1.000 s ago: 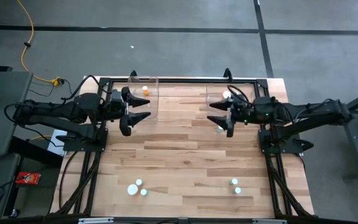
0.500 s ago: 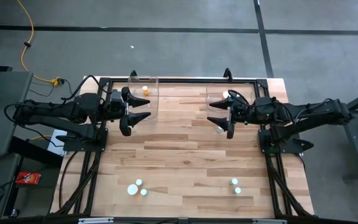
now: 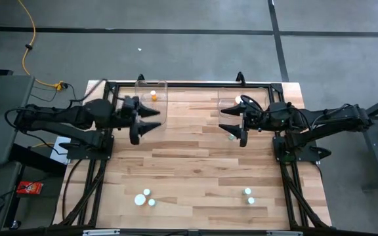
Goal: Pick and place medicine bottles into bin by pill shape (circle, oval)
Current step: Put the blue pill bottle into the left transparent bin
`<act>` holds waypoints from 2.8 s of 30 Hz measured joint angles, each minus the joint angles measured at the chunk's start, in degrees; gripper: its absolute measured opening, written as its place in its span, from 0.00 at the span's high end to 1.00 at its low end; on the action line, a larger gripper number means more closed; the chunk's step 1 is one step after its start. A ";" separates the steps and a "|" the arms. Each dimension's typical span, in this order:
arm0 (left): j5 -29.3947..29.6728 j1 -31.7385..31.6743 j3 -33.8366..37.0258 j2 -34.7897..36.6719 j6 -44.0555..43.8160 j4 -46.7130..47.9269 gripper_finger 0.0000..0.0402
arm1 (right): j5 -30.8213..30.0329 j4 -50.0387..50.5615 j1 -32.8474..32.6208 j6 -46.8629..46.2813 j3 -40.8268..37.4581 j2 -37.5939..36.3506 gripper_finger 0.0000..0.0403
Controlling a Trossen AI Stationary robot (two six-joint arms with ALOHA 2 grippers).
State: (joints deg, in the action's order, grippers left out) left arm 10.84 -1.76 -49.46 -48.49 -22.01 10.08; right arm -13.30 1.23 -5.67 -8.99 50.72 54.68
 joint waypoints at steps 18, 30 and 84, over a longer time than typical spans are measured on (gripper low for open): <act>-4.56 25.47 -14.44 -28.92 12.67 35.26 0.37 | 0.00 3.37 0.00 -0.09 0.00 0.02 0.30; -4.68 35.99 -14.53 -40.10 12.18 29.33 0.37 | 0.02 6.16 0.02 -1.47 0.00 0.02 0.30; -2.29 40.46 -26.11 -58.18 -13.39 38.49 0.48 | -1.72 11.50 0.04 -1.01 0.00 0.02 0.30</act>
State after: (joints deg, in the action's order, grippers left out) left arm 8.56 38.70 -75.57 -106.67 -35.40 48.58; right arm -15.02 12.73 -5.63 -10.00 50.72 54.70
